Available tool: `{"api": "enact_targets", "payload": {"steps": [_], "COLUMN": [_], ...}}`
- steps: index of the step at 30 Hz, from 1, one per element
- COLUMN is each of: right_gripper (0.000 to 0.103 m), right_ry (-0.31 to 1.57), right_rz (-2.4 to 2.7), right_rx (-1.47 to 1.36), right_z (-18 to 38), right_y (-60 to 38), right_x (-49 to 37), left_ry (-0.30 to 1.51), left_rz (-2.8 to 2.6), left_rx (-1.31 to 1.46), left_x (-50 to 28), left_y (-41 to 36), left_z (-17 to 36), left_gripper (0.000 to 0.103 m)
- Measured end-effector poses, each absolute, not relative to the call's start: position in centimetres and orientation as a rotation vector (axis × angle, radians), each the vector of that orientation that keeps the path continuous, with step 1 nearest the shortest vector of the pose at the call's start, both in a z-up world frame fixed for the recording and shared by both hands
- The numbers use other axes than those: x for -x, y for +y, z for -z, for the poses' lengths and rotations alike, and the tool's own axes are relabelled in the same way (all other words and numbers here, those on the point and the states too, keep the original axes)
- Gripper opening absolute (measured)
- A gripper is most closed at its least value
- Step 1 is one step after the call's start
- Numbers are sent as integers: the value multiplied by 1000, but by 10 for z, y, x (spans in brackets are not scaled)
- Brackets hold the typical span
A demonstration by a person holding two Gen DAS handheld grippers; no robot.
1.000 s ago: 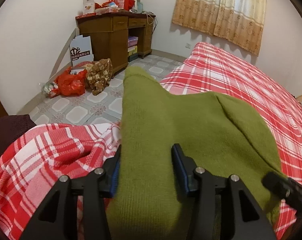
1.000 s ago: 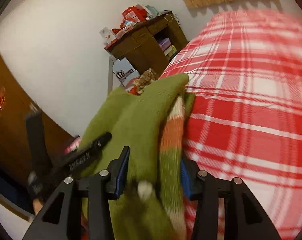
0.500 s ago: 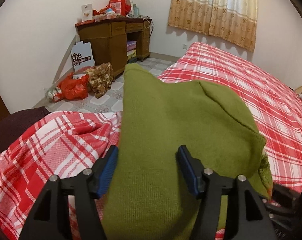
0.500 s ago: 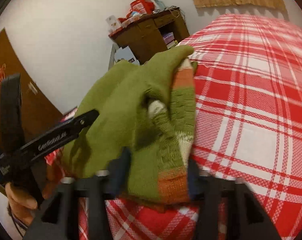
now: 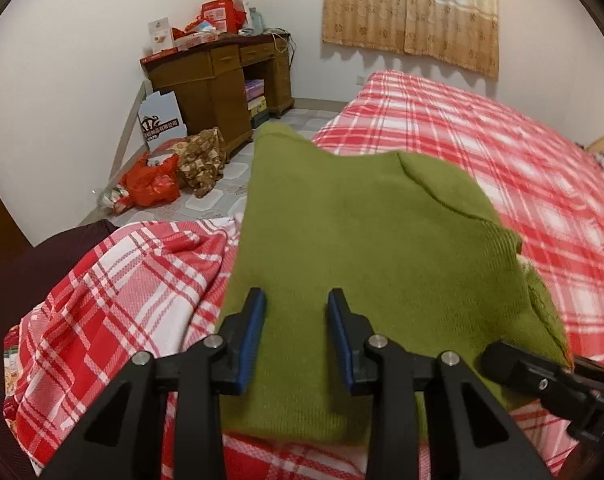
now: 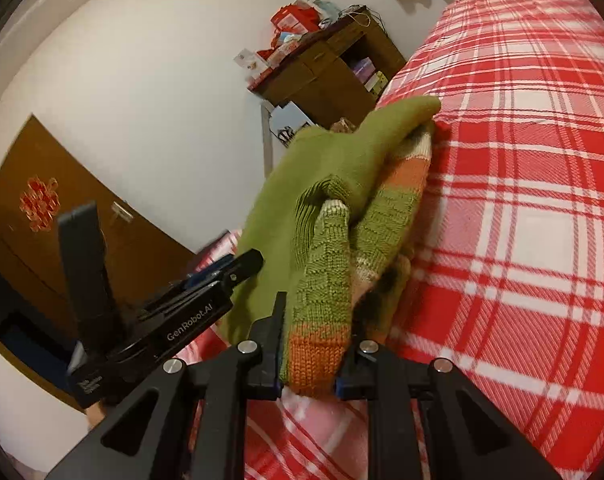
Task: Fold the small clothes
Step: 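Lower the bundle onto the bedspread and open both grippers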
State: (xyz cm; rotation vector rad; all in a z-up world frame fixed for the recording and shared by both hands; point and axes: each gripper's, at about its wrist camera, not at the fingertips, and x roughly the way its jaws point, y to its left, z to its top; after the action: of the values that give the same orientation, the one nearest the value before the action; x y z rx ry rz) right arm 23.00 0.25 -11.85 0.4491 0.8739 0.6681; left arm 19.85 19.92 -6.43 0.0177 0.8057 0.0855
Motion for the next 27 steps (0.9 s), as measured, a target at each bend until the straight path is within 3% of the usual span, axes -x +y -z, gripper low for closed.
{"api": "enact_targets", "payload": {"steps": [4,6,8,13,17,19,22,27], "right_gripper": [18,21,24,46,47,53,69,73], "right_ry": [927,899,893,803,688,635,558,472], "right_rz": [-579,-581,-567,-445,-345,-320,-322,-303], "right_rx": [-461,-504,-501,-428,-346,-275,-203,-127], "right_z": [148,150,147,121,95,79,57,33], "right_y": [-2,-6,-8,-23,-32,-34,-20,-4], "right_x": [-234,-229,-222,-191,-157,-139,-122,-99], "left_ry": [819,808,799,819,764,732,700,634], "left_rz": [-121,-153,-201,-179,-204,-198,-188,-193], "left_rx": [-54,-85,-97,67,-4,-38,-53,-82], "left_x": [-199,-198,-196,-184,-164,-153,-139,-115], "left_y": [191,190,194,220,212,204,198,195], "left_z": [76,78,79,74,64,58,48,28], "left_gripper": [43,55,74,78,78,79,87,103]}}
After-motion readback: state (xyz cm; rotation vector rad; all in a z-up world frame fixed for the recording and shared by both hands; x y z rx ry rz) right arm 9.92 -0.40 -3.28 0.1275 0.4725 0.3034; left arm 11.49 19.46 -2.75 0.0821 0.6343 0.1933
